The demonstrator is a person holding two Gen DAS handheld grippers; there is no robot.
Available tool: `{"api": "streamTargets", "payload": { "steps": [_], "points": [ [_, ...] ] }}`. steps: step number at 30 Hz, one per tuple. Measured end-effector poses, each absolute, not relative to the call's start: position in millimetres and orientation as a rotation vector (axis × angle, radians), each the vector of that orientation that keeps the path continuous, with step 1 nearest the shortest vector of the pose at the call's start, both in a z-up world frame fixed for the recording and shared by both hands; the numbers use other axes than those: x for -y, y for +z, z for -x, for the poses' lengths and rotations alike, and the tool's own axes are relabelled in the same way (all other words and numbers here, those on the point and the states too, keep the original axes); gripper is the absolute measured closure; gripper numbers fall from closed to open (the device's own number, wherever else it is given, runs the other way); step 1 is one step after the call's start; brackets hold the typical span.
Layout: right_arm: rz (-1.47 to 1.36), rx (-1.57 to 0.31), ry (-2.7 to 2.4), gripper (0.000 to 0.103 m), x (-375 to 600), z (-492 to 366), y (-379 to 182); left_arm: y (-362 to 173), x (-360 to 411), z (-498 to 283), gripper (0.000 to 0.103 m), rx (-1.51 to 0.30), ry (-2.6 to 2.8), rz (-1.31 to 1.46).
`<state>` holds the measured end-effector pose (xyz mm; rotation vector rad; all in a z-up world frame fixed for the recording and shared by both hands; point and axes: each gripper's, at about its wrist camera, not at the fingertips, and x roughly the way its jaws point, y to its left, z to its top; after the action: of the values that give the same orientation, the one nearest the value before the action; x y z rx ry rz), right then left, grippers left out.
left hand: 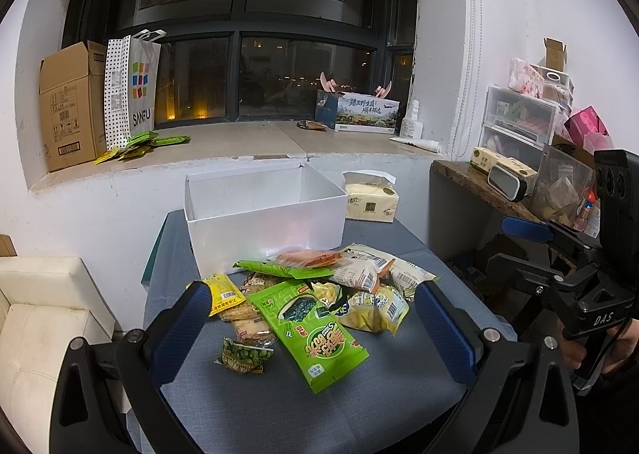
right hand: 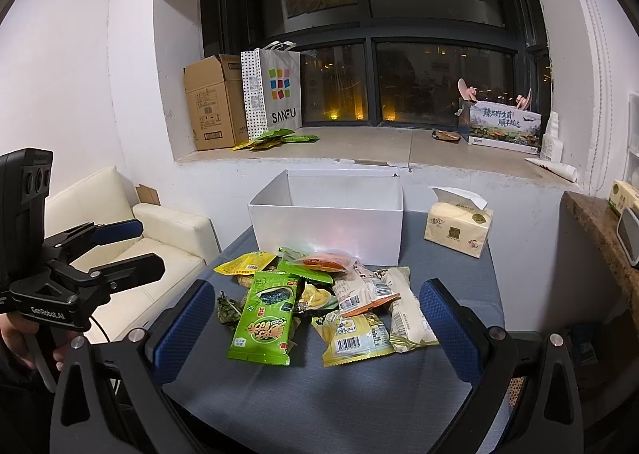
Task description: Organize snacks
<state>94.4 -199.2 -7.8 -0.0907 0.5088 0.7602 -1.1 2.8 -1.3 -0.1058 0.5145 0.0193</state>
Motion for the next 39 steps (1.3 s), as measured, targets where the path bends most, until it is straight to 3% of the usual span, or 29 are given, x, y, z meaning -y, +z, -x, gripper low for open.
{"api": "streamTargets", "payload": {
  "steps": [39],
  "points": [
    [0.087,-0.518,0.769,0.000,197.7,-93.5,-10.6,-3.0,-2.0,1.6,0.000,-0.517,0.021,0.102]
  ]
}}
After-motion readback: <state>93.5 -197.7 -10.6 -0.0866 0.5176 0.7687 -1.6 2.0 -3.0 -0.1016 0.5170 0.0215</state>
